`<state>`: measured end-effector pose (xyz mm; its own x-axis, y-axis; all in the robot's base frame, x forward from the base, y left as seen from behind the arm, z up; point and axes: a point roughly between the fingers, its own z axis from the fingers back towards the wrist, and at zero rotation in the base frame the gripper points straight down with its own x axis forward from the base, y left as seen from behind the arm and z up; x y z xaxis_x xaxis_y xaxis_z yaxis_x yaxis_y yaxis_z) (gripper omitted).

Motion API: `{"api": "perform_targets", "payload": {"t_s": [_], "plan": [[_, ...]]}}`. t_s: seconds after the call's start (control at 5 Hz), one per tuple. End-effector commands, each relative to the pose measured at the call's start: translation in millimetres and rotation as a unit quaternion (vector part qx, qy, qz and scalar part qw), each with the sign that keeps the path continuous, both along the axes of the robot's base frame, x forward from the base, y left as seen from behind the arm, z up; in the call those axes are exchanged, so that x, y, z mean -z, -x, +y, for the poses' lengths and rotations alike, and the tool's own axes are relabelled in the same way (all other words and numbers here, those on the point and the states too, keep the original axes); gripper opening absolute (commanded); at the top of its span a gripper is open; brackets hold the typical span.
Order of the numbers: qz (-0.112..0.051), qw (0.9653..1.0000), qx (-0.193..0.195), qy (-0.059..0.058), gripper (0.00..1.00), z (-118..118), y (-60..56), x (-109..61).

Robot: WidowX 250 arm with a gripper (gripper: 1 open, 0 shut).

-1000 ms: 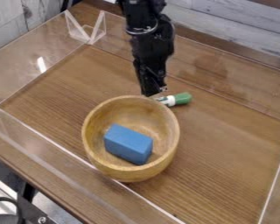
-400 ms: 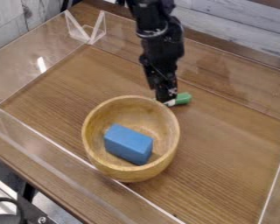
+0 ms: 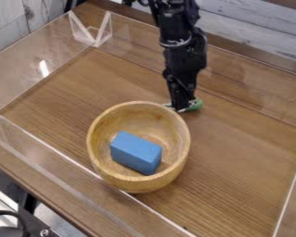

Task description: Put the green marker in the brown bowl

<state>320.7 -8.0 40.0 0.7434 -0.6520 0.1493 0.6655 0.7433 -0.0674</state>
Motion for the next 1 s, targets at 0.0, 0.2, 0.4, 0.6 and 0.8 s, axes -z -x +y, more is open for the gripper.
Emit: {"api": "perform_targets", "payload": {"t_s": [0.0, 0.2, 0.4, 0.6, 0.8], "plan": [[-0.031, 0.9994, 0.012, -0.003, 0.0, -3, -17.7, -12.6], [-0.029, 0.9994, 0.017, -0.001, 0.0, -5, -21.5, -7.9], [-0.029, 0.9994, 0.022, 0.003, 0.0, -7, -24.6, -4.0], [-0.03, 0.9992, 0.026, 0.004, 0.0, -8, -28.0, -2.0], [-0.03, 0.9991, 0.028, 0.007, 0.0, -9, -29.8, 0.0]]}}
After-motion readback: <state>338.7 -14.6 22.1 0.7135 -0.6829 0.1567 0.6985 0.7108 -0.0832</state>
